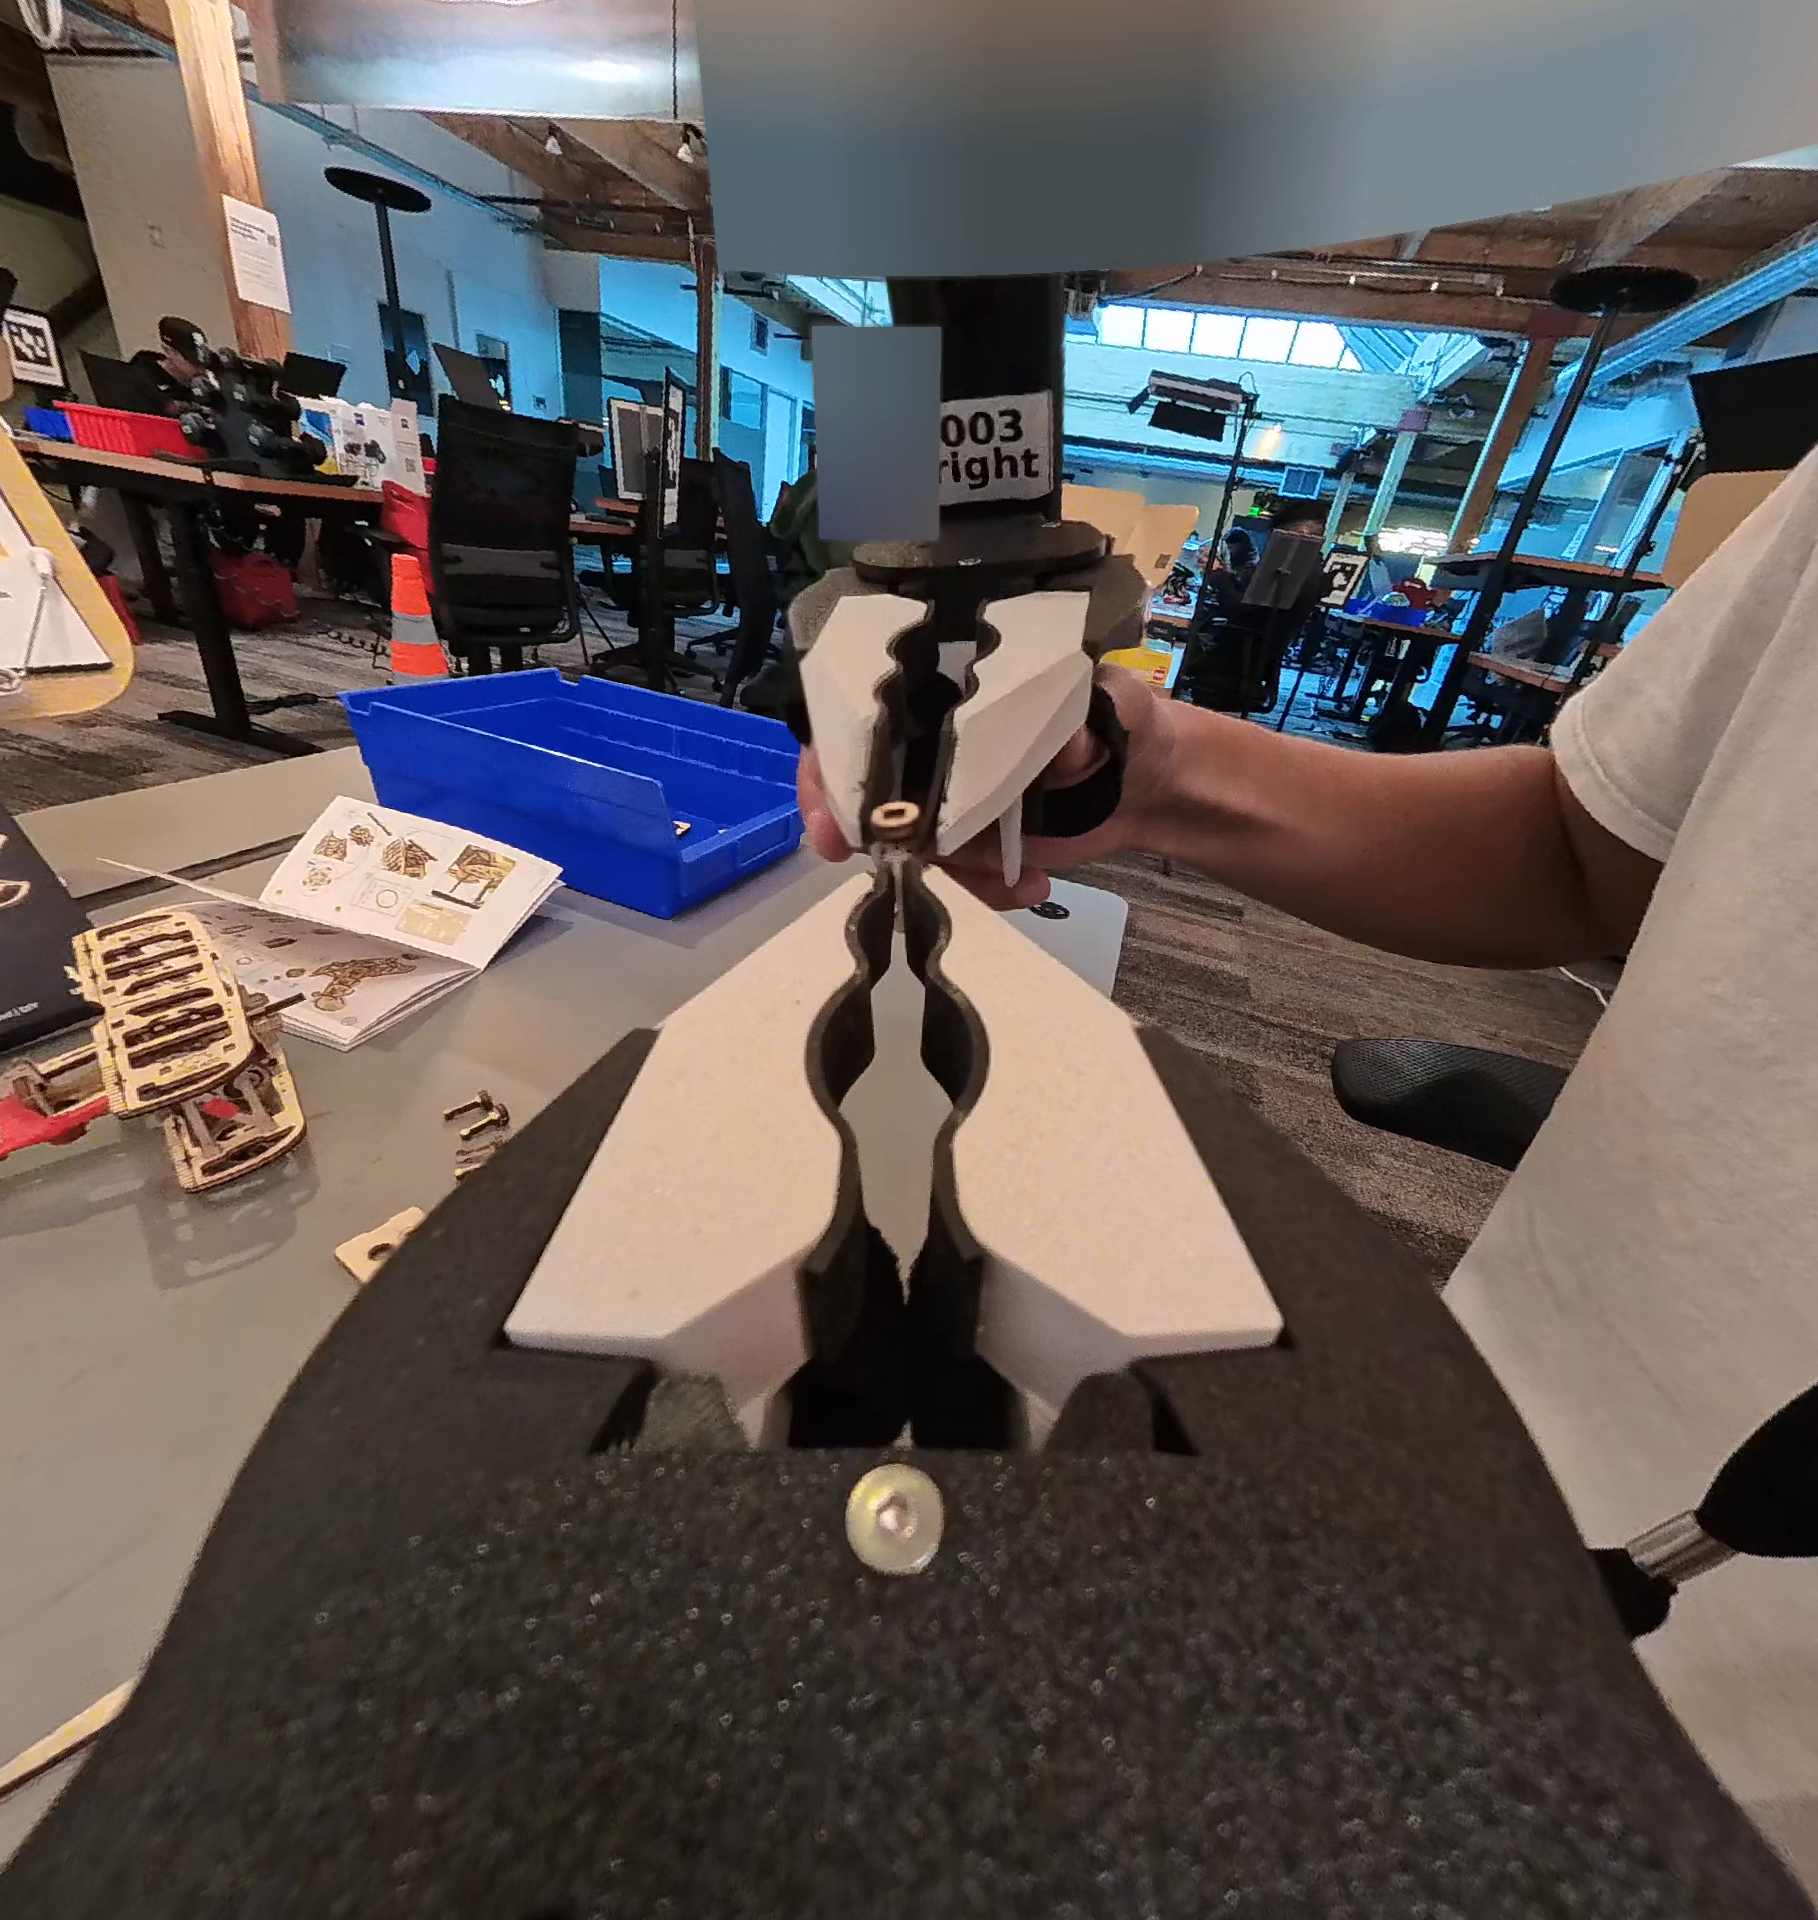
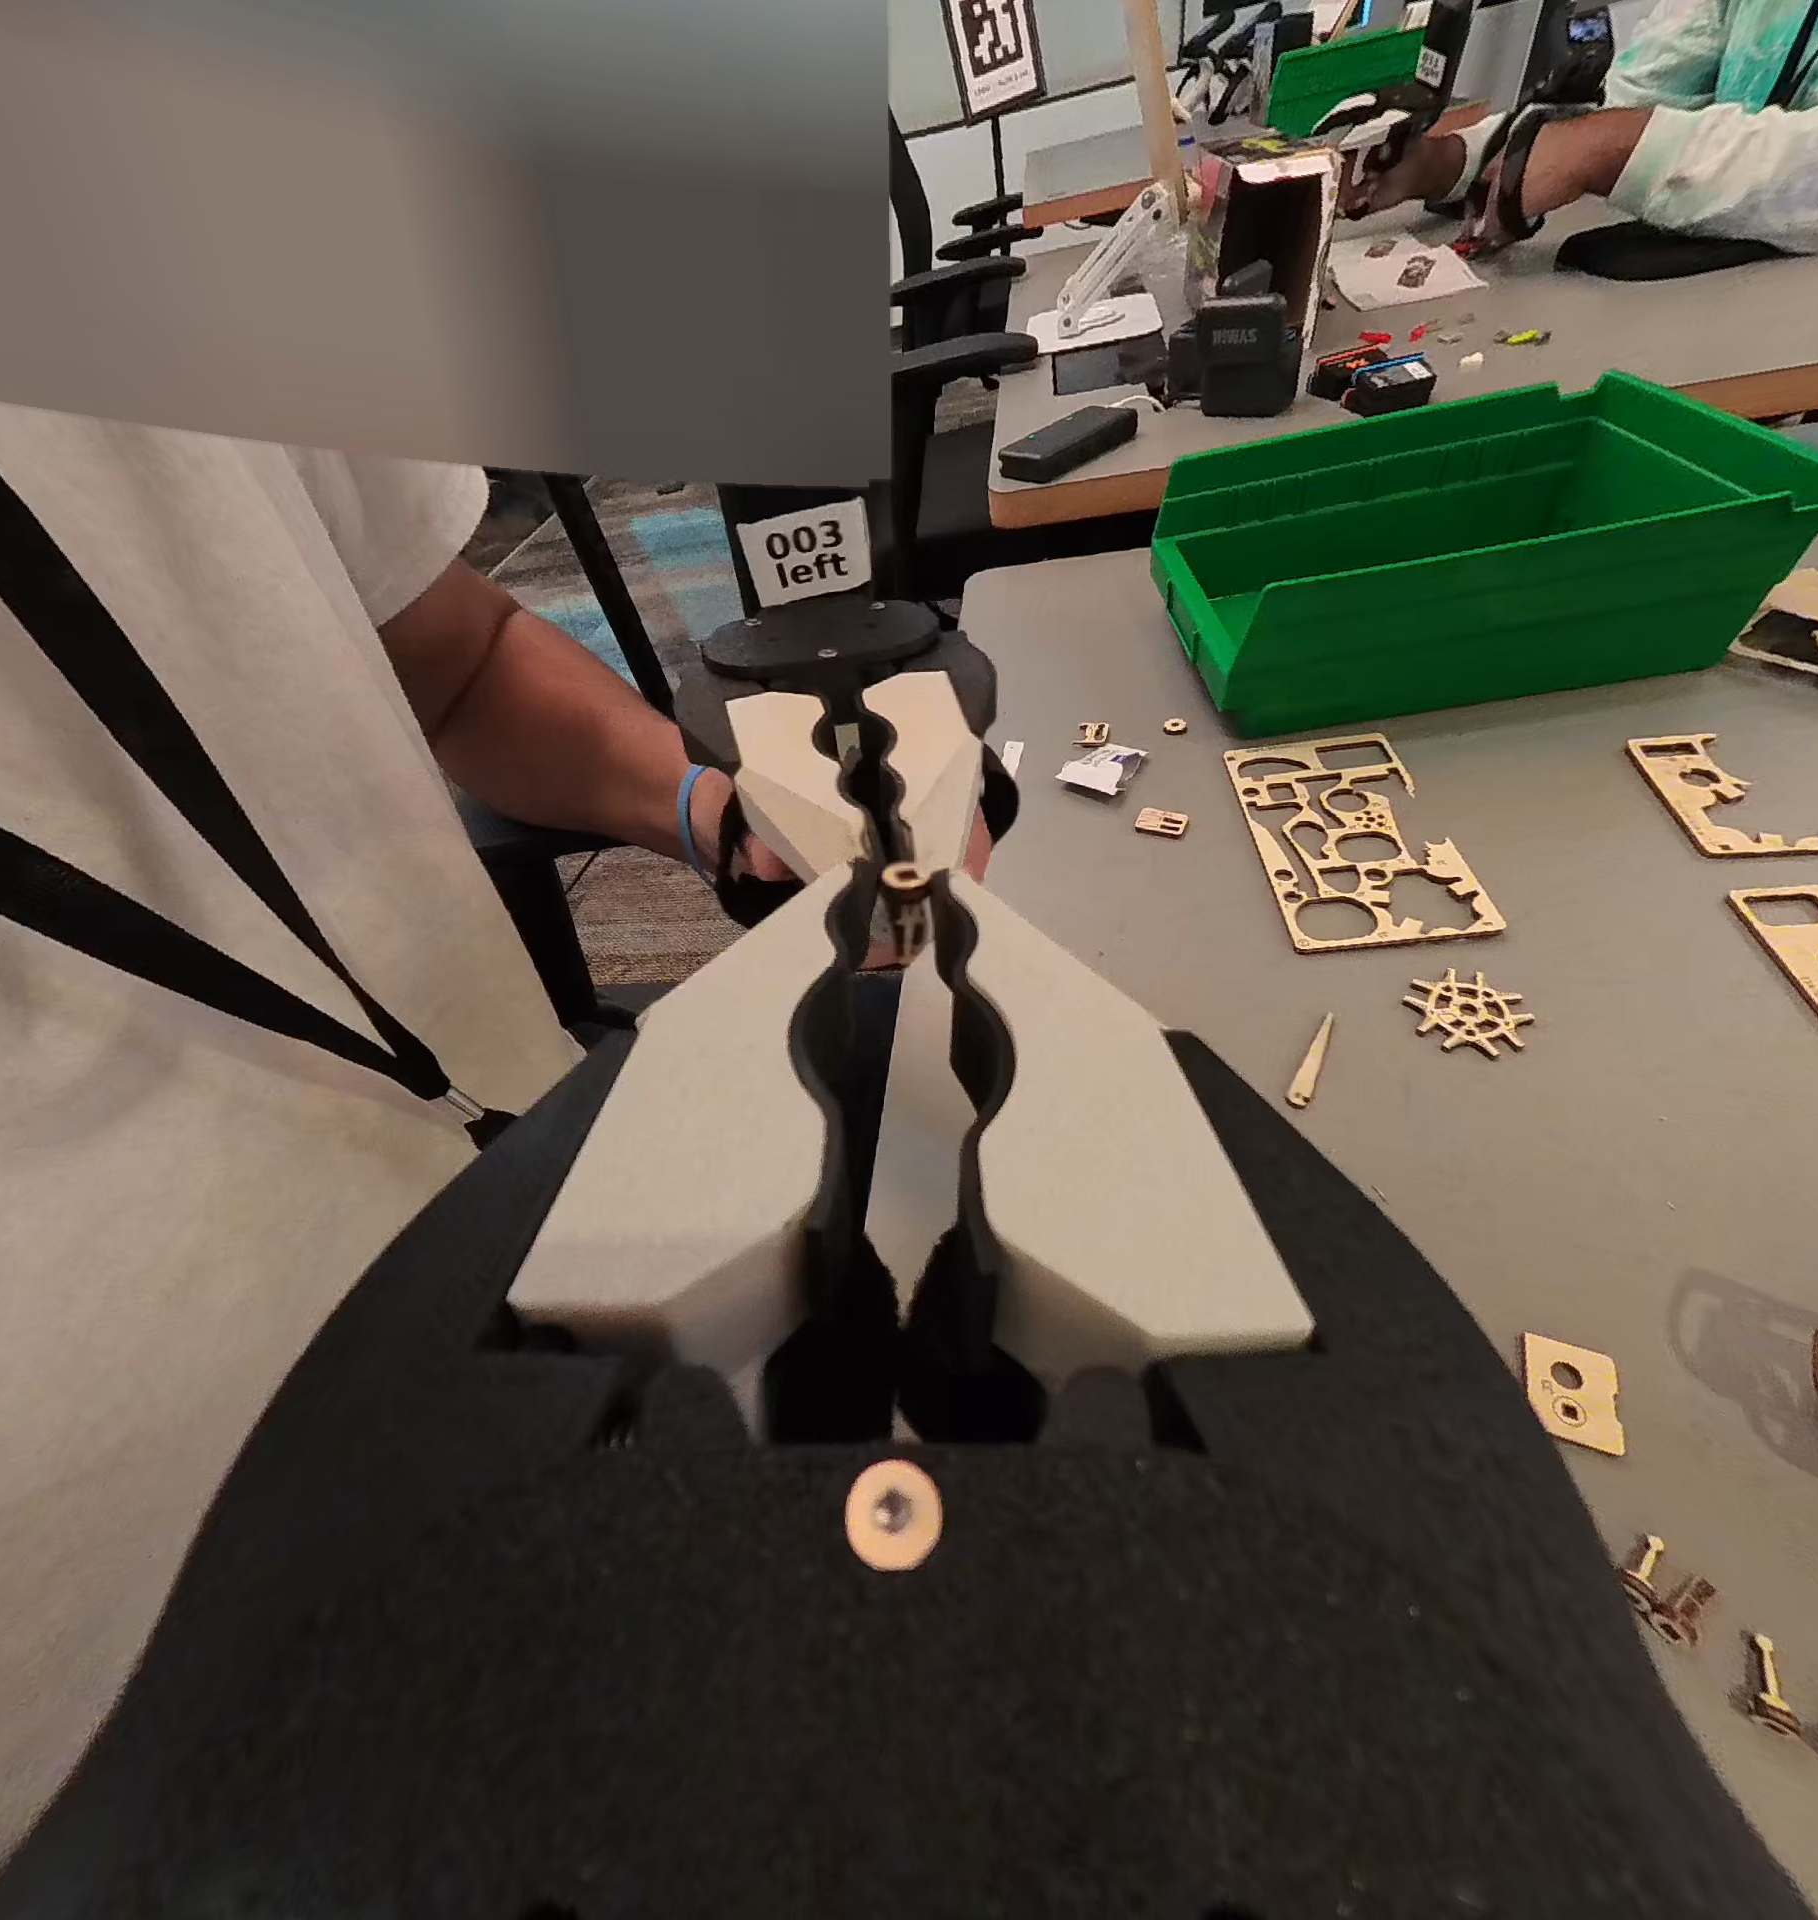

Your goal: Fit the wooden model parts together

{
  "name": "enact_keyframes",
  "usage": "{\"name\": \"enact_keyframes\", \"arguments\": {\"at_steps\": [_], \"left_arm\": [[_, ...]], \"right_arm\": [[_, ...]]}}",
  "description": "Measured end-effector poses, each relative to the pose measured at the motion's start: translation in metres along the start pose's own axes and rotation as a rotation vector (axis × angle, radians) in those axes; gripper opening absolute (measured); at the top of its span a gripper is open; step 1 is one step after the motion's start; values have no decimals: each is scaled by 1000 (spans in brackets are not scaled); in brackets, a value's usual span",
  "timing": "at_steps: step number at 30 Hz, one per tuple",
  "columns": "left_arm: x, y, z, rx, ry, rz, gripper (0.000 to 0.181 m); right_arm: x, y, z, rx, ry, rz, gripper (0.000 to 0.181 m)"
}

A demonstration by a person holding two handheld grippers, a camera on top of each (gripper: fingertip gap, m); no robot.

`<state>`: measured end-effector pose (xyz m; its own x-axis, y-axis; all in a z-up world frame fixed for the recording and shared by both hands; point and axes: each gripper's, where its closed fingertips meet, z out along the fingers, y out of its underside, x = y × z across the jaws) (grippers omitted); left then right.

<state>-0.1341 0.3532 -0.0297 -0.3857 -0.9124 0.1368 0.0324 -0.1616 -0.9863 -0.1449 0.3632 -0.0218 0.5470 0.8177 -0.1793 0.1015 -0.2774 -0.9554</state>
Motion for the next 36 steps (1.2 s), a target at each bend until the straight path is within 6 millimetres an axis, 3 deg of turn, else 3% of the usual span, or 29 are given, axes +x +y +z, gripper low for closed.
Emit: {"name": "enact_keyframes", "arguments": {"at_steps": [12, 24, 36], "left_arm": [[0, -1, -1, 6, 0, 0, 0], [2, -14, -5, 86, 40, -73, 0], [7, -11, -5, 59, 70, -49, 0]], "right_arm": [[1, -2, -2, 27, 26, -20, 6], [-4, -15, 0, 291, 6, 59, 7], [-7, -10, 0, 220, -64, 99, 7]]}}
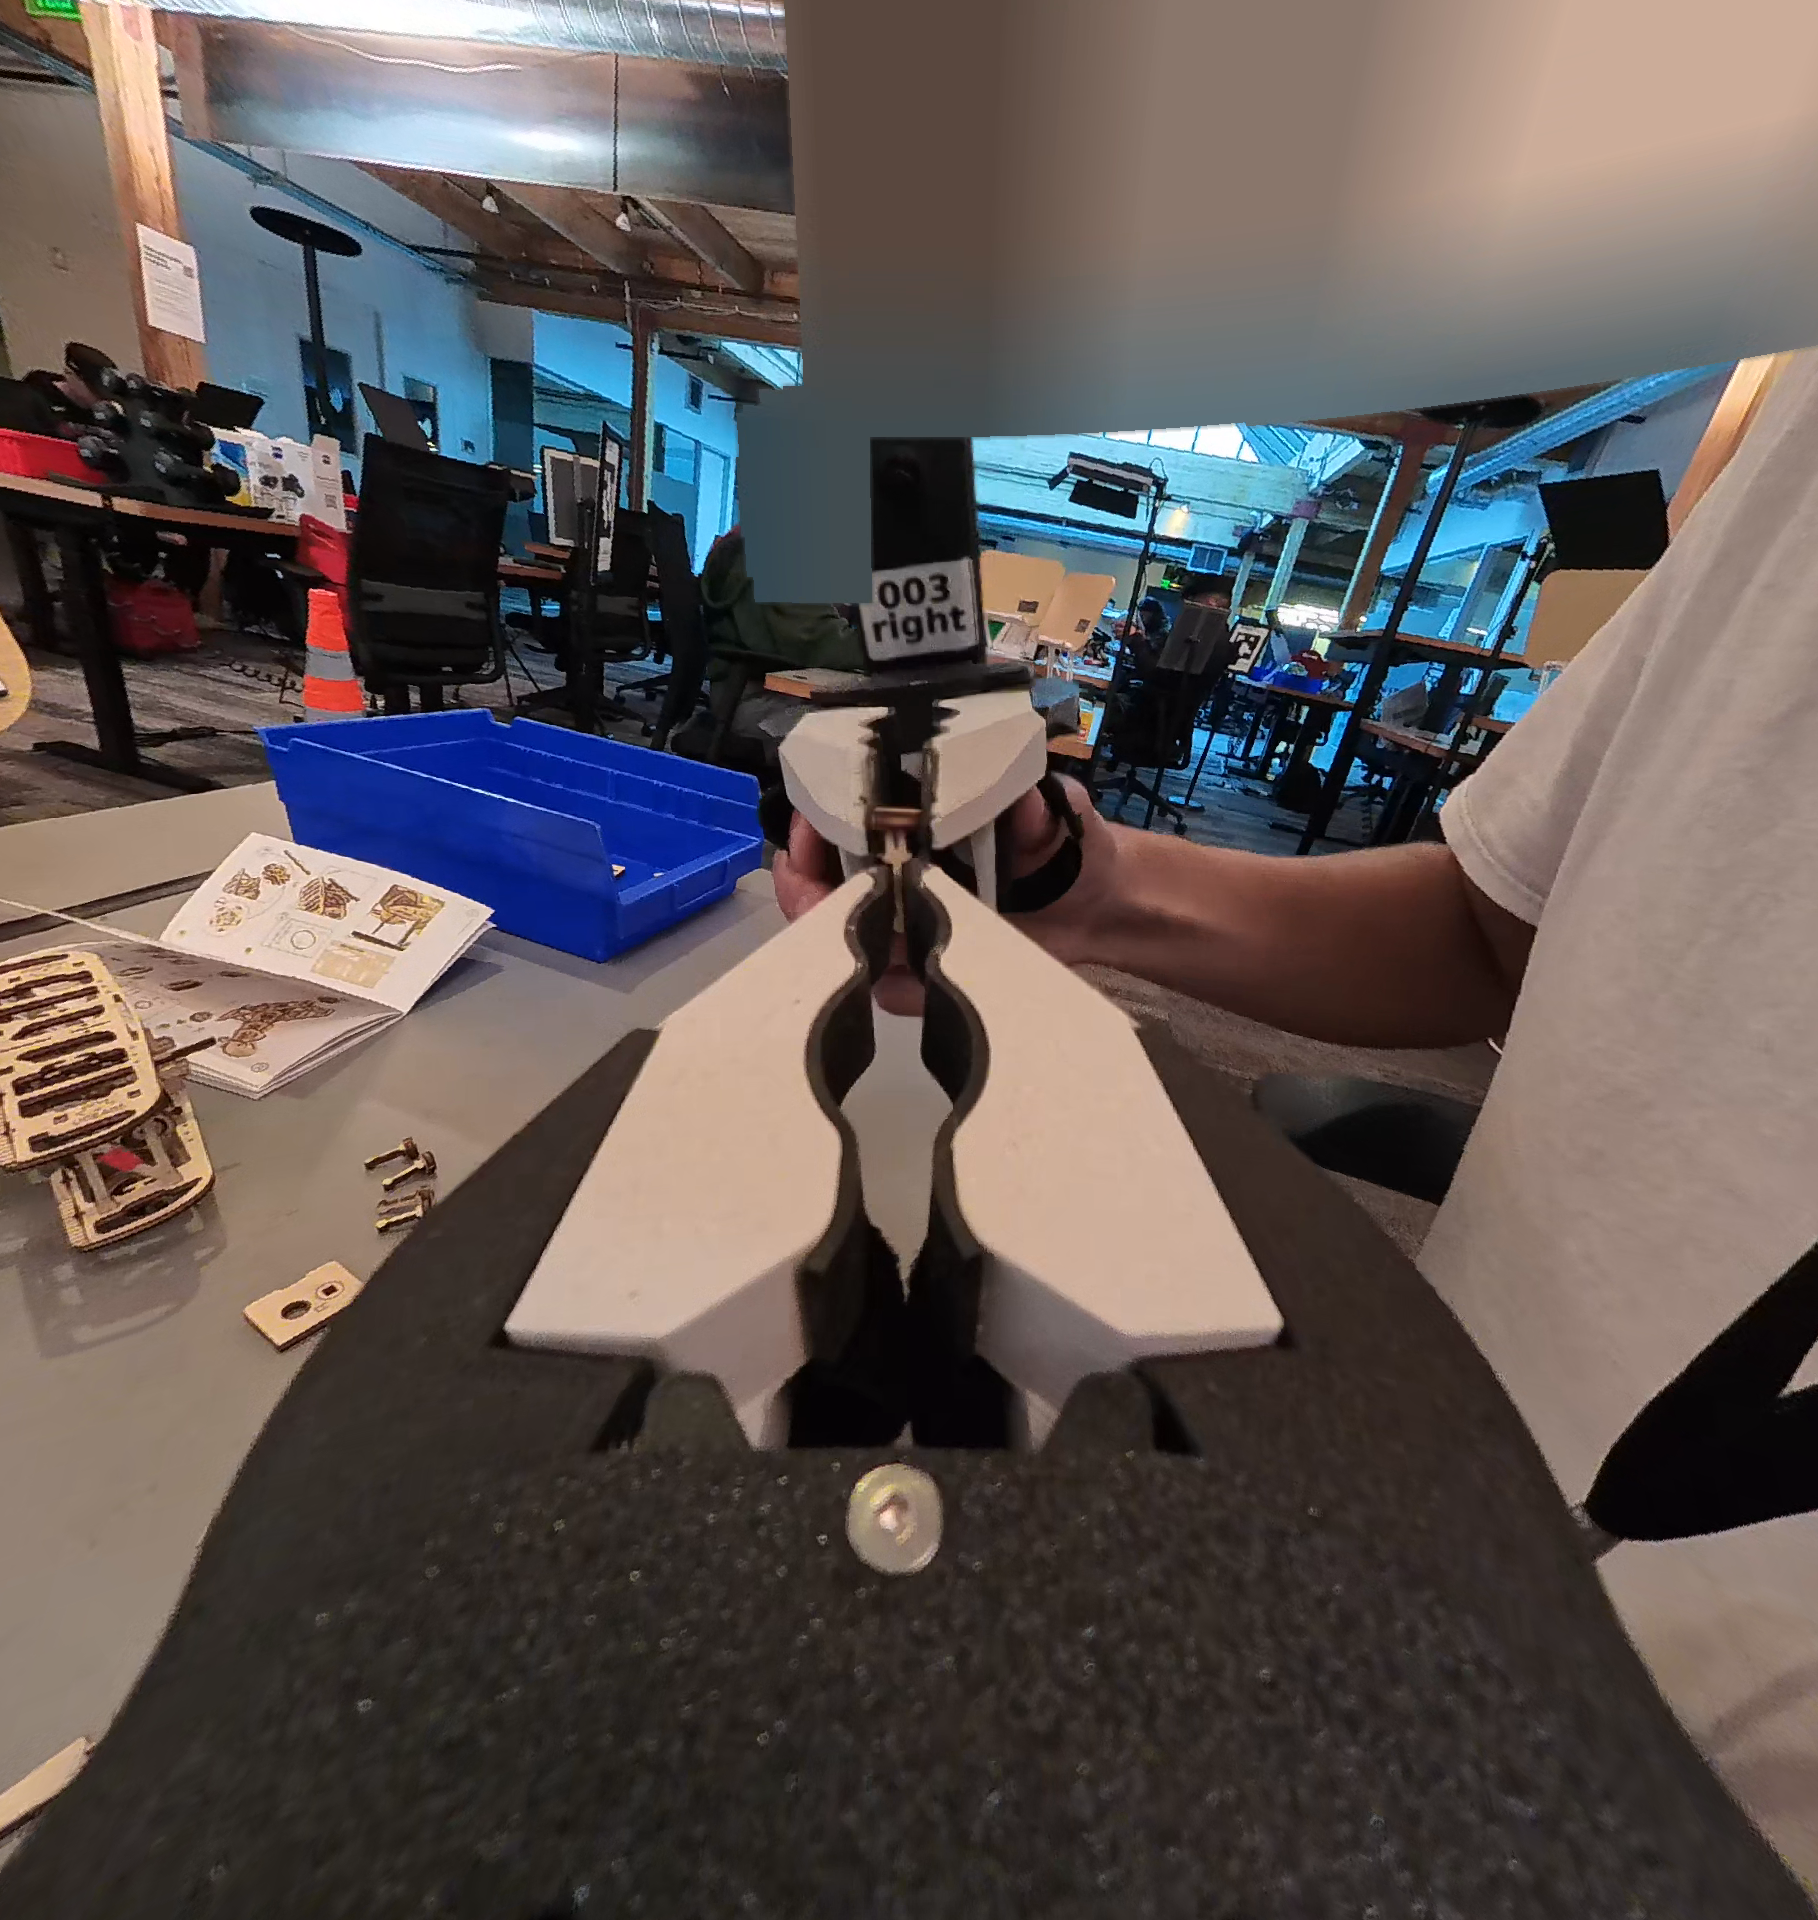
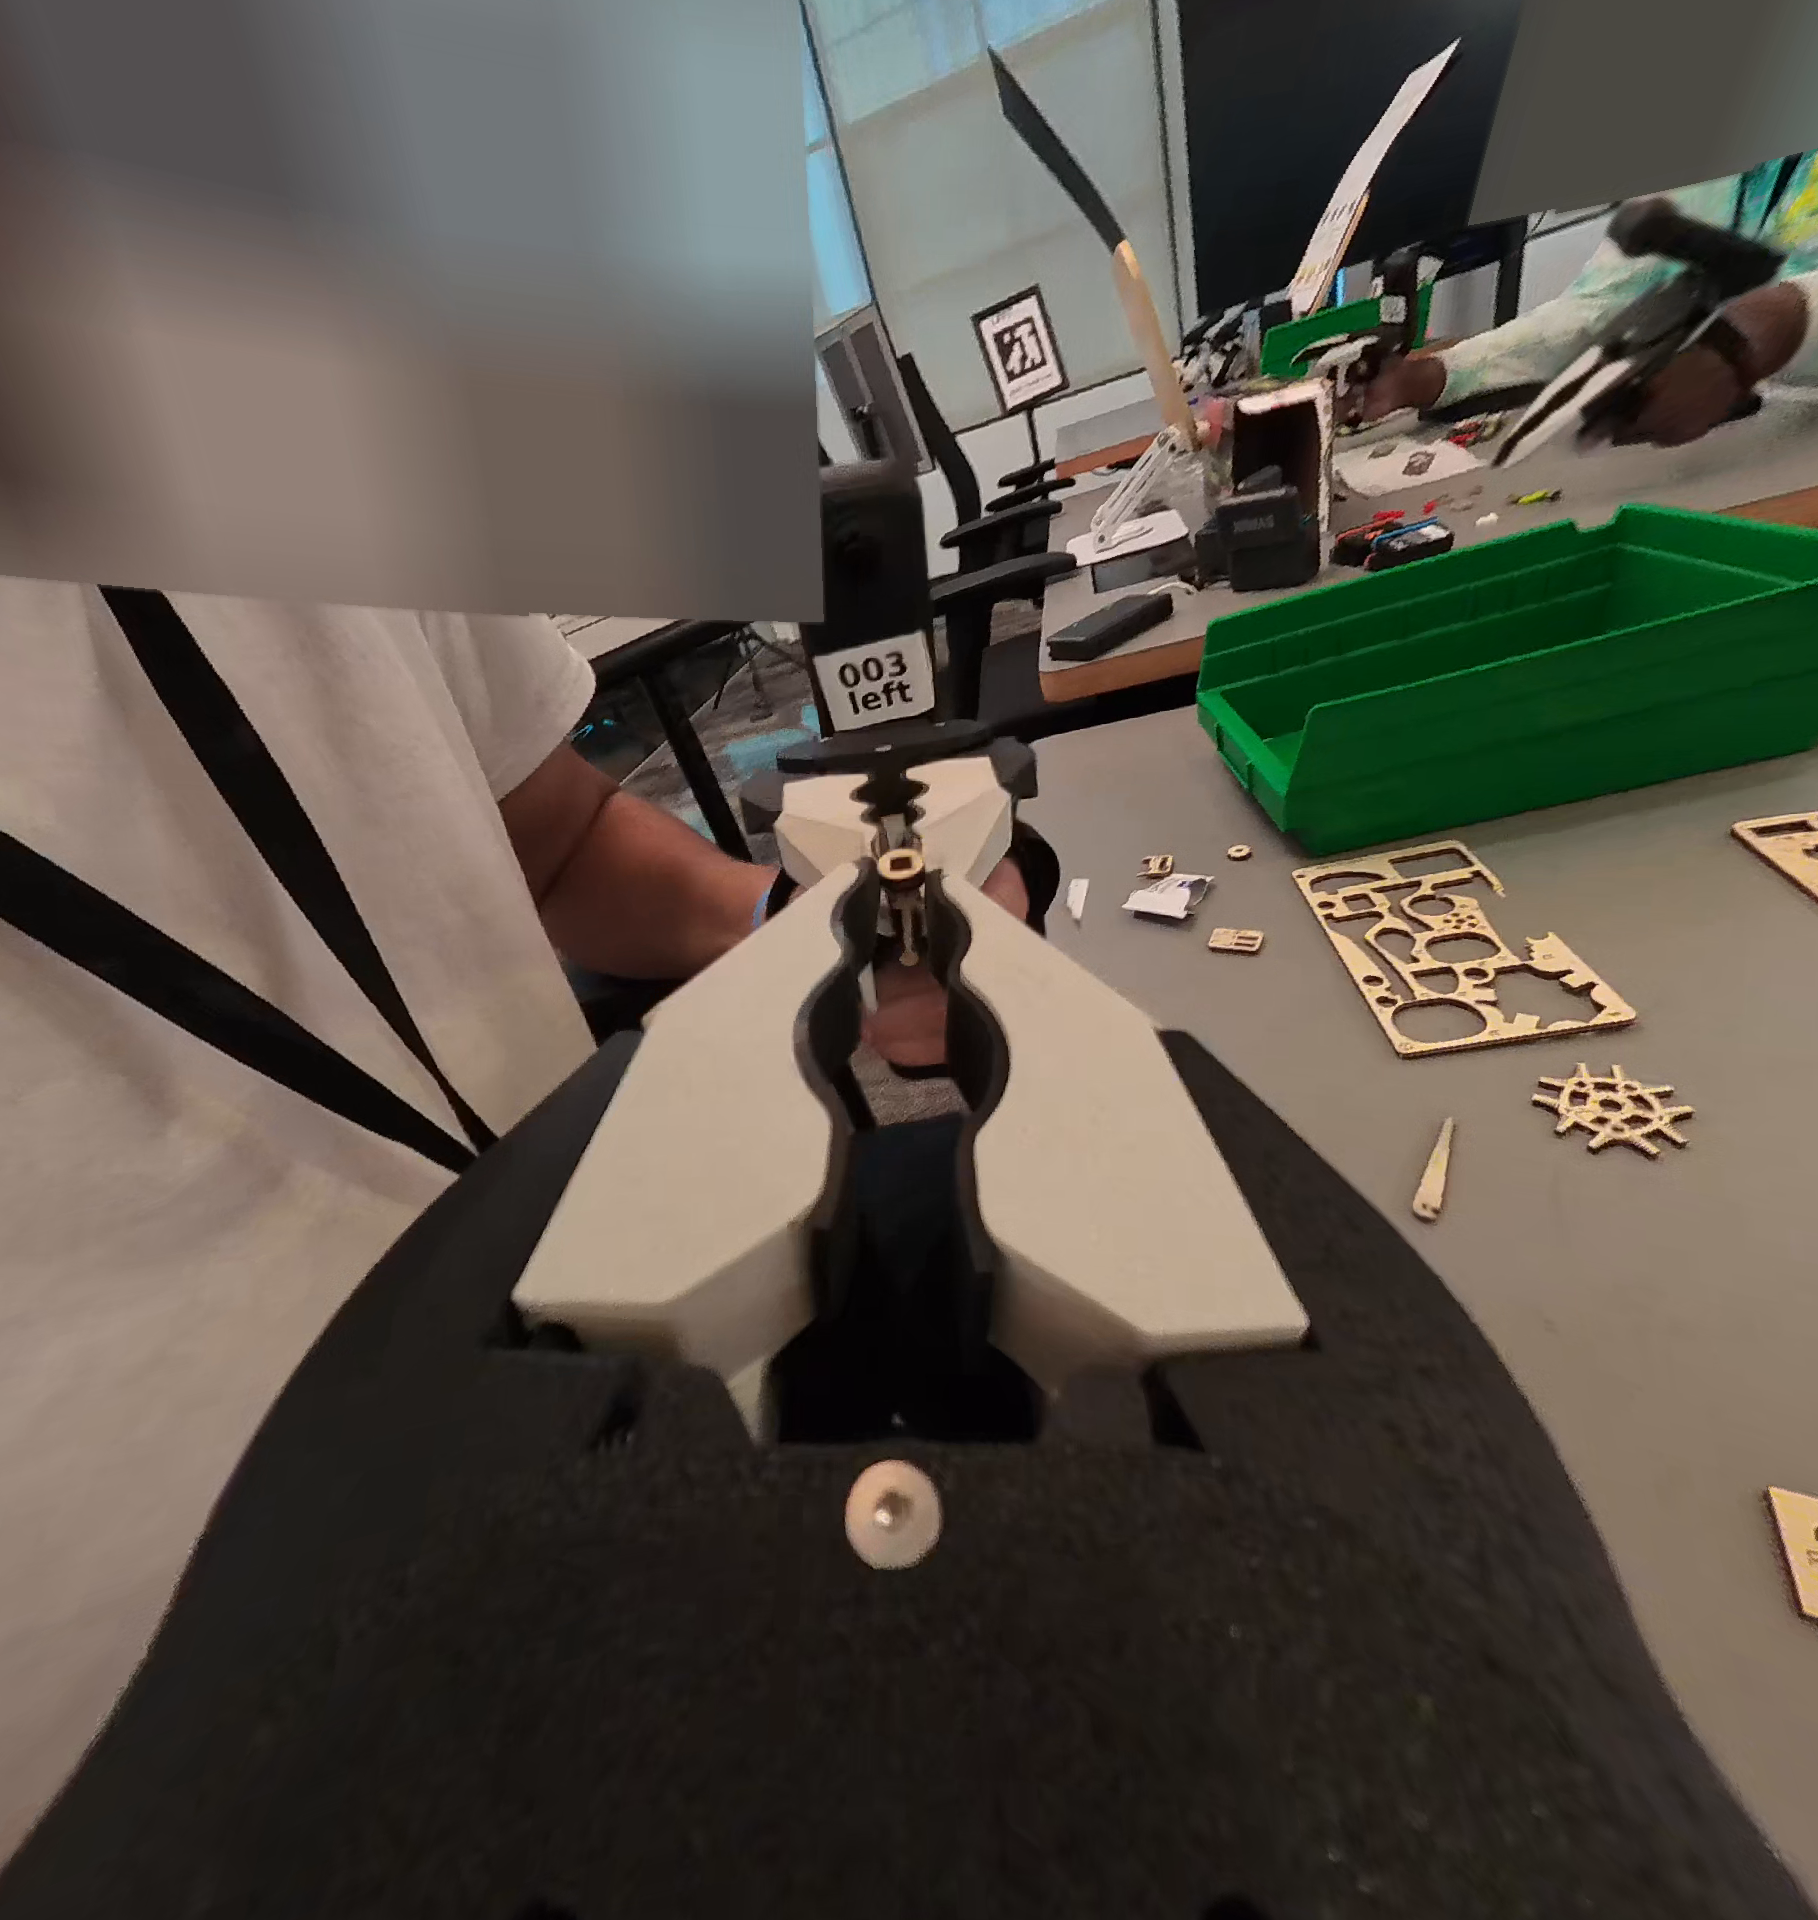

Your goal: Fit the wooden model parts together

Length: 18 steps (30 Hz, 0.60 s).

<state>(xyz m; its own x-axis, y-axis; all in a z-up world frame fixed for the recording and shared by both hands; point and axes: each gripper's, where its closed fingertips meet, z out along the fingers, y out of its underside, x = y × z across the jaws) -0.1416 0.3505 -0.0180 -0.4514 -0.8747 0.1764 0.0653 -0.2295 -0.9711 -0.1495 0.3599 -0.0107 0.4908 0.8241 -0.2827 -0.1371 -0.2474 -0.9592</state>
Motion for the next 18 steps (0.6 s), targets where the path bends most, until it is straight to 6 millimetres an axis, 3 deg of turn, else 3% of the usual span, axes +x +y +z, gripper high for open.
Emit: {"name": "enact_keyframes", "arguments": {"at_steps": [11, 18], "left_arm": [[3, 22, 6, -128, 0, 95, 0], [5, 22, 7, -124, 10, 84, 0]], "right_arm": [[0, 24, -11, -330, -6, -44, 8], [-1, 20, -10, -335, -17, -33, 11]]}}
